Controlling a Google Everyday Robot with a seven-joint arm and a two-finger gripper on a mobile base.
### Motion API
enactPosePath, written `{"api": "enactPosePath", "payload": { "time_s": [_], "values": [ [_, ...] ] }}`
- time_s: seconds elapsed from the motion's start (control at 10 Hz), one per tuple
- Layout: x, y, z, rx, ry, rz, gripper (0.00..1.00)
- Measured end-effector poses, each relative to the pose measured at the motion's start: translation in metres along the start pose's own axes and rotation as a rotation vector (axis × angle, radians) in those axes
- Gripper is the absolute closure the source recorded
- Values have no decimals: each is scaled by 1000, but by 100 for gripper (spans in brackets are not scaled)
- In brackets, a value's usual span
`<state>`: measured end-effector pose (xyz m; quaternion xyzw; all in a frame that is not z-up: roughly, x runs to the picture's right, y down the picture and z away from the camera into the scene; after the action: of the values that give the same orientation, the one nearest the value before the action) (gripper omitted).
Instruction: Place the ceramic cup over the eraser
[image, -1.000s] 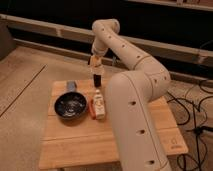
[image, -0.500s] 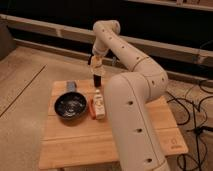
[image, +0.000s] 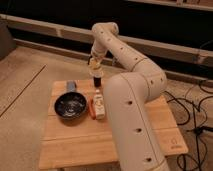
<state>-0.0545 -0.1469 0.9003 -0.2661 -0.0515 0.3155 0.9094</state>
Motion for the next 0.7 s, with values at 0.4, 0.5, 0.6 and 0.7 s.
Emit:
{"api": "enactPosePath", "payload": {
  "time_s": [0.4, 0.5, 0.6, 0.7],
  "values": [
    [19, 1, 12, -14, 36, 13, 100],
    [25, 0, 18, -21, 48, 18, 100],
    [32, -1, 26, -29, 62, 22, 100],
    [36, -2, 33, -36, 66, 20, 100]
  ]
}}
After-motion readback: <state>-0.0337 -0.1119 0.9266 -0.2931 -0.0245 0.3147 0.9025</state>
